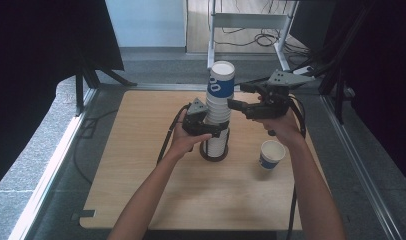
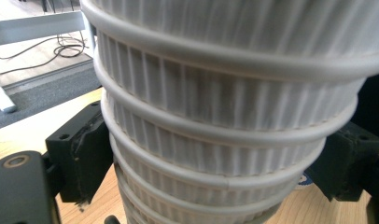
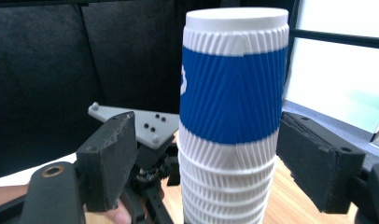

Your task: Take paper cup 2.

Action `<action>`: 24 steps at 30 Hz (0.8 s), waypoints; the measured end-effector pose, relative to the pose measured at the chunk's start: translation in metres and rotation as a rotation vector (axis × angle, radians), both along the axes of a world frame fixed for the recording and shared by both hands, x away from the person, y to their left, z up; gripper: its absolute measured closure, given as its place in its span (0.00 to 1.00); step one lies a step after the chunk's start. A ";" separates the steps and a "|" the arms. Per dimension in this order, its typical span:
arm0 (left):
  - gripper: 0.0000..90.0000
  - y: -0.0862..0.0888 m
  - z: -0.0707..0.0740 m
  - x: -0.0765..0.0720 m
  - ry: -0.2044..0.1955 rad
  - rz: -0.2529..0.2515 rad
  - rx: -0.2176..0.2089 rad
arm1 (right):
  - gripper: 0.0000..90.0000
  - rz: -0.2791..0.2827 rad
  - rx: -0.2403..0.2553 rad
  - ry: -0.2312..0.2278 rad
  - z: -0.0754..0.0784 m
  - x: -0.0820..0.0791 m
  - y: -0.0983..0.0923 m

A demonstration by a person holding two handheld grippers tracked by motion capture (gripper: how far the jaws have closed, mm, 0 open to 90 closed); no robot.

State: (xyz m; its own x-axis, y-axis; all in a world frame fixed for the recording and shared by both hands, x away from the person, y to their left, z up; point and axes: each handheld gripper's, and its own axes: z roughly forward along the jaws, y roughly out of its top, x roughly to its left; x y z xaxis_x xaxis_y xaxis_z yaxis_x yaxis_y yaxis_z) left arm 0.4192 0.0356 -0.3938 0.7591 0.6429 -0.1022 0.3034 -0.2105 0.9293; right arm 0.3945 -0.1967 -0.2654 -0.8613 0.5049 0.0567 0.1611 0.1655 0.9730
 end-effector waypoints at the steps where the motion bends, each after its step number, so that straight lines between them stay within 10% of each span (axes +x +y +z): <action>1: 0.14 0.000 0.000 0.000 0.001 0.000 0.000 | 0.23 -0.002 -0.003 0.001 0.001 0.002 0.001; 24: 0.14 -0.001 0.002 0.001 0.011 -0.006 0.017 | 0.22 -0.006 -0.036 0.004 0.021 0.042 0.039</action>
State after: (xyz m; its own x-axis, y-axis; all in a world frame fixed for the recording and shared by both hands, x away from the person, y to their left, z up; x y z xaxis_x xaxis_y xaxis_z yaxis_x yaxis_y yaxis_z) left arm 0.4198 0.0347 -0.3914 0.7620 0.6398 -0.1003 0.3126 -0.2279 0.9221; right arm 0.4365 -0.1578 -0.2446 -0.8582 0.5116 0.0421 0.1663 0.1995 0.9657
